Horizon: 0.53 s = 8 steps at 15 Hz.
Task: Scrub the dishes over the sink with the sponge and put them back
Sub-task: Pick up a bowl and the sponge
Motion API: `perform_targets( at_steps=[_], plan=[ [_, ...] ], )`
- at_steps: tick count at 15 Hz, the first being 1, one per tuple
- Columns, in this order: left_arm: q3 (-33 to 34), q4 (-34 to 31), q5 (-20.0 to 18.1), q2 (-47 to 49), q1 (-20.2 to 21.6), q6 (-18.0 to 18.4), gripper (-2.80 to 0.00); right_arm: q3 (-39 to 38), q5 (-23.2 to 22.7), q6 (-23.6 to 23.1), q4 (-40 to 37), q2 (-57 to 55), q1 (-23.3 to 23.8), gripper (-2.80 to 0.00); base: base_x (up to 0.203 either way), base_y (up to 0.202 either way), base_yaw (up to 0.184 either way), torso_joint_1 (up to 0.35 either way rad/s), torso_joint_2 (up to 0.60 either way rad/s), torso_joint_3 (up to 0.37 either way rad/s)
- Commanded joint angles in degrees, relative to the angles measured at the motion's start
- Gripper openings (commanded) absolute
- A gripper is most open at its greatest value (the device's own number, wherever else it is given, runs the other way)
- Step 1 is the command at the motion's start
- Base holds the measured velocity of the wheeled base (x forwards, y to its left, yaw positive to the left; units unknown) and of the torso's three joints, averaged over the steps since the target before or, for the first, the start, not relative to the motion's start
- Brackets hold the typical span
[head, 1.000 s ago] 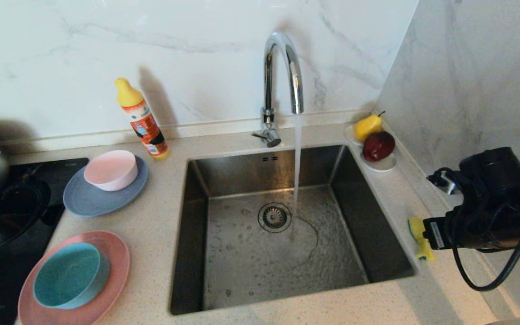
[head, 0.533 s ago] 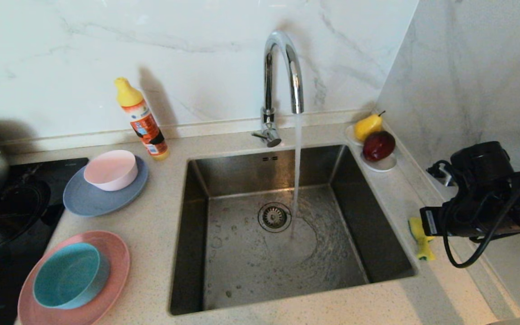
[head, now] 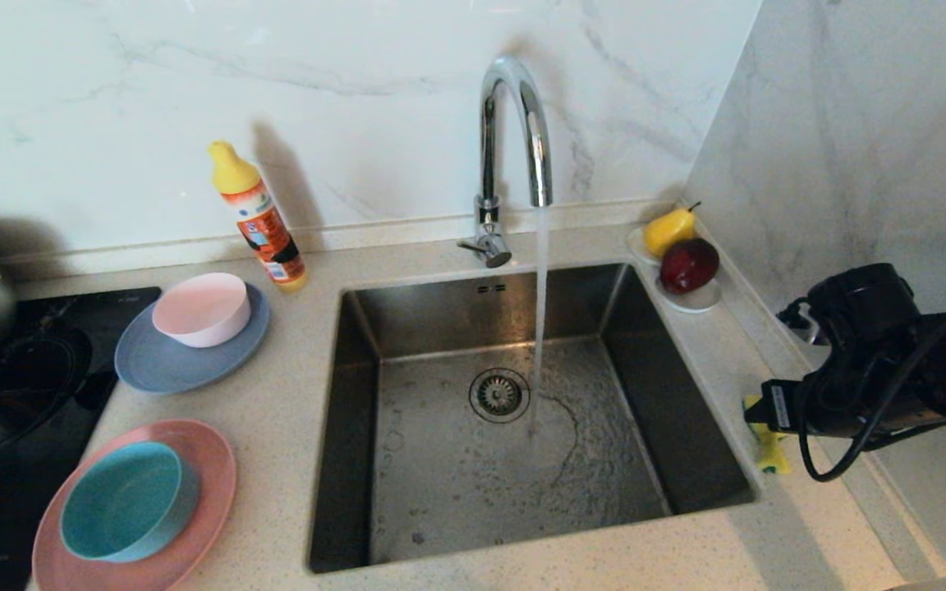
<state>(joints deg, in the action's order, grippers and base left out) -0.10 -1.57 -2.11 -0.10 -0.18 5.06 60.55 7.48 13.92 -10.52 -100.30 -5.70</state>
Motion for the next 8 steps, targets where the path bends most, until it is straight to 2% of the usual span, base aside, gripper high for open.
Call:
perform_targets(
  at_steps=[1,8],
  plan=[
    [0.0,0.0,0.0,0.1,0.0,0.0,-2.80,0.4,0.1,2.5,-0.7,-0.8,-0.3,0.00,0.000,0.000,0.000,0.000,0.00,0.000],
    [0.0,0.0,0.0,0.1,0.0,0.0,-2.80,2.0,0.4,6.3,-0.8,-4.0,0.2,0.00,0.000,0.000,0.000,0.000,0.00,0.000]
  ],
)
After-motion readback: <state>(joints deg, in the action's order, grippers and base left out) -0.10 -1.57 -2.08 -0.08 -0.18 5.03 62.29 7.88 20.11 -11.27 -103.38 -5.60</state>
